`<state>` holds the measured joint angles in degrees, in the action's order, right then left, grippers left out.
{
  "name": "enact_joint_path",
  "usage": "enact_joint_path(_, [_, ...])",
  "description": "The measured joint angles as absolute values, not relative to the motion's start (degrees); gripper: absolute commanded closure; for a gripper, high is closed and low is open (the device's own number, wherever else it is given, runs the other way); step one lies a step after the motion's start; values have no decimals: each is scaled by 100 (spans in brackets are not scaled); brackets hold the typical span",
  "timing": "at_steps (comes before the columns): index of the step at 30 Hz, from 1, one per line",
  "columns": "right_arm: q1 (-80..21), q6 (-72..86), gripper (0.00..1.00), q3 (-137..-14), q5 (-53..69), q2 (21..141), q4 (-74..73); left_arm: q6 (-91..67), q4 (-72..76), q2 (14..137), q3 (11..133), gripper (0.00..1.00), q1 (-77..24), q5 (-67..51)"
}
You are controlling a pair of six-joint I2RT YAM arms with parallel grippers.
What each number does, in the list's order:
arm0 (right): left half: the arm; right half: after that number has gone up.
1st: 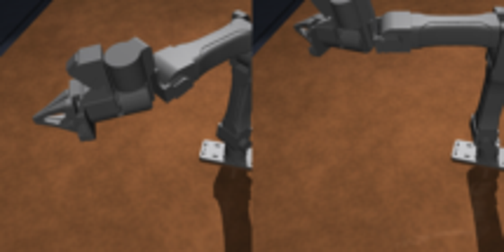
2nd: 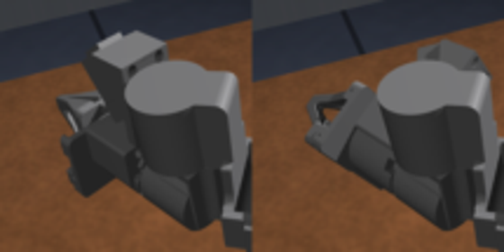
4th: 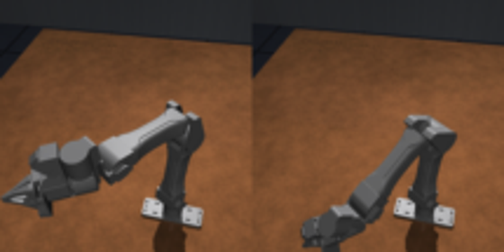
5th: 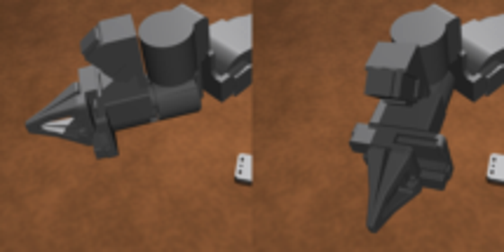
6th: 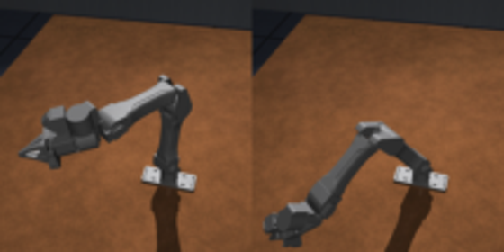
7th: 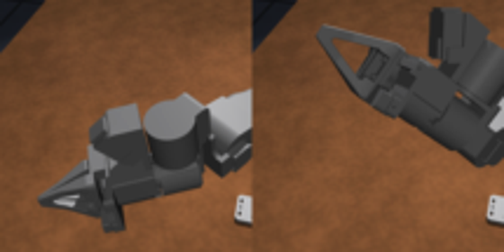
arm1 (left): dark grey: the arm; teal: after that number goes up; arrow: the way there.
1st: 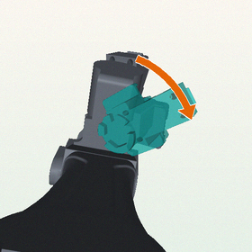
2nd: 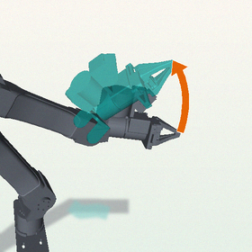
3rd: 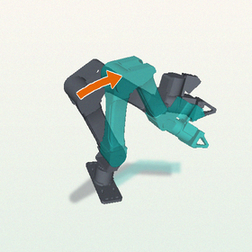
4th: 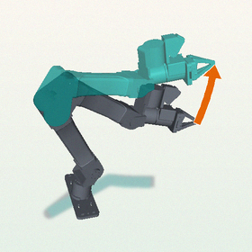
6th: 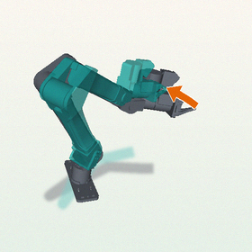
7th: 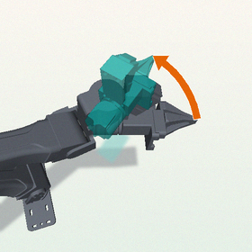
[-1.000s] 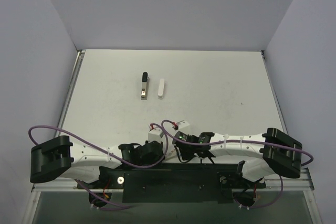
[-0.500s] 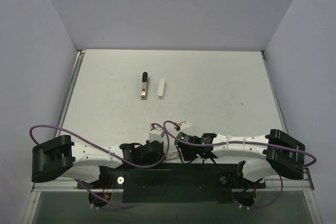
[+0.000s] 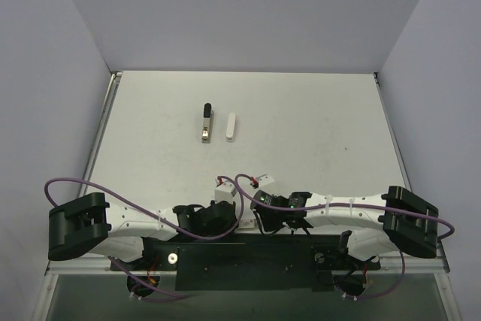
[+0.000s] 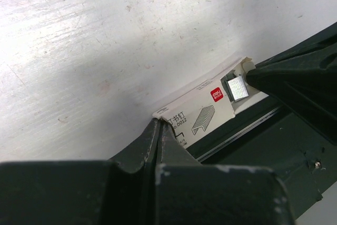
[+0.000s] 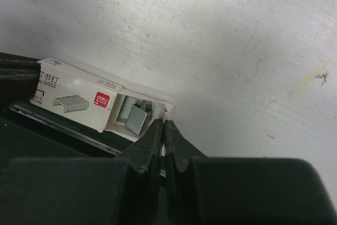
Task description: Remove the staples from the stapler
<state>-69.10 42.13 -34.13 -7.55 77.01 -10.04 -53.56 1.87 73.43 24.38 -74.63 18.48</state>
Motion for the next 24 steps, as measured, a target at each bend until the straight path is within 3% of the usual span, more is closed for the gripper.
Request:
enact_joint_path(21, [-6796,4429,100,-3712,-838,8016,-1103,-5330,185,7393,2491,100,-7456,1868])
enact_joint_path(23, [-6790,4431,93,-3721,-858,8016,-1114,-5312,163,7411,2515,100,-7456,1870])
enact_joint_path(24, [-6781,4440,86,-3721,-871,8012,-1116,-5290,152,7422,2530,100,-7456,1870])
